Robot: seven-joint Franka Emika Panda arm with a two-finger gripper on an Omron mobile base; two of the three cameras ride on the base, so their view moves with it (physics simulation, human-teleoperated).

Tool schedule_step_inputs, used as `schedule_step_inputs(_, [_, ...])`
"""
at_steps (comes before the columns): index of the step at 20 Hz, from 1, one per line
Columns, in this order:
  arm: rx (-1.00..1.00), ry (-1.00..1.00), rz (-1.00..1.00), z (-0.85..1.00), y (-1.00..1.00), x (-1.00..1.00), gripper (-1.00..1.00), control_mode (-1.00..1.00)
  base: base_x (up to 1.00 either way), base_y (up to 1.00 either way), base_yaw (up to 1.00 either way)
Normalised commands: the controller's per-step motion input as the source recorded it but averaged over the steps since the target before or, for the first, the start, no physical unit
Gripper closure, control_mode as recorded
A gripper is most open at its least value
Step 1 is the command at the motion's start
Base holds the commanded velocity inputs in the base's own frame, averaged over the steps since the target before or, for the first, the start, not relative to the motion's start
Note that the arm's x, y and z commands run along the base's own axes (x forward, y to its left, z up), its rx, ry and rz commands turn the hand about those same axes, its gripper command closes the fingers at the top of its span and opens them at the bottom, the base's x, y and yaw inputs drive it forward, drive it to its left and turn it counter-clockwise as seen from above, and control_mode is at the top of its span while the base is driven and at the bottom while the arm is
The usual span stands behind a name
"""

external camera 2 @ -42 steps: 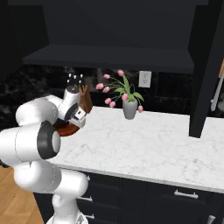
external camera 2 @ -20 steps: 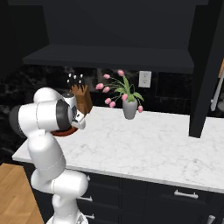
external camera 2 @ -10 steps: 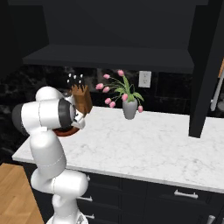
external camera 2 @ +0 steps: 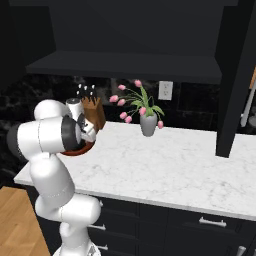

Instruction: Pick up the bowls on the counter and stack them on top of one another in the open cabinet. Place the smaller bowl on top of the larger bowl.

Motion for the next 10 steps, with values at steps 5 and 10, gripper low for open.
schedule_step_inputs(5, [0.03,0.0,0.0,0.24,-0.28,-0.13,-1.0,-1.0,0.0,0.0,0.0])
schedule_step_inputs(10, [0.04,0.0,0.0,0.0,-0.39,0.0,-1.0,-1.0,0.0,0.0,0.0])
